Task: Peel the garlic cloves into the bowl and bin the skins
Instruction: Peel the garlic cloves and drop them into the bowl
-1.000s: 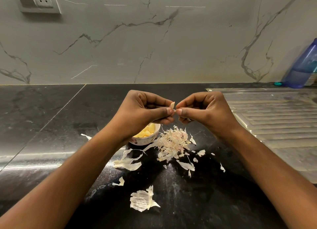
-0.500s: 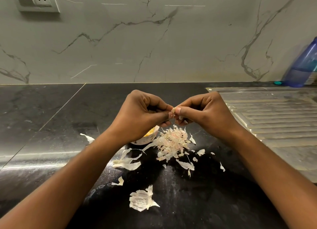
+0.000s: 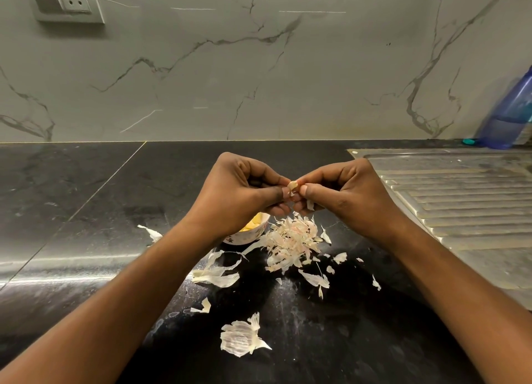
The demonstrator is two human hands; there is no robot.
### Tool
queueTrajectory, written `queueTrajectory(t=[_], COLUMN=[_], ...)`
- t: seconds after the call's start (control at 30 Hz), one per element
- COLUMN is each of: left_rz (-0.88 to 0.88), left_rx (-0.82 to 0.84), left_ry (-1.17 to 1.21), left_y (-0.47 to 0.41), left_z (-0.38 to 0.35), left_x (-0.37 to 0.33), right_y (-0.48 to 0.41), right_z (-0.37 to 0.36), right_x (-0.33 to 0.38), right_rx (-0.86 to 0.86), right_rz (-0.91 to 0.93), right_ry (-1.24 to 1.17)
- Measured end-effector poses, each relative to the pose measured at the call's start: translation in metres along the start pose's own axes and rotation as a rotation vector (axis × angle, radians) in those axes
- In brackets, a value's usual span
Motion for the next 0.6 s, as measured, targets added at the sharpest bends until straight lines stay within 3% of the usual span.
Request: queueTrajectory(t=[0.6], left_rz=[0.02], left_rx=[0.017], left_ry=[0.007], left_y=[0.0016], left_z=[-0.0032], left_x=[0.0003], right_y=[-0.0004], right_z=[0.0016], right_x=[0.0032], right_rx=[-0.025], right_rz=[0.023], right_ry=[0.022])
Point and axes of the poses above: each hand's wrist, its own y-axis away from the middle knuckle, its own z-axis out of the back of the hand, x = y × z, the point moved 8 cm from there along -y, towards the middle knuckle, and after that the axes turned 4 degrees about x, right-handed, at the moved point
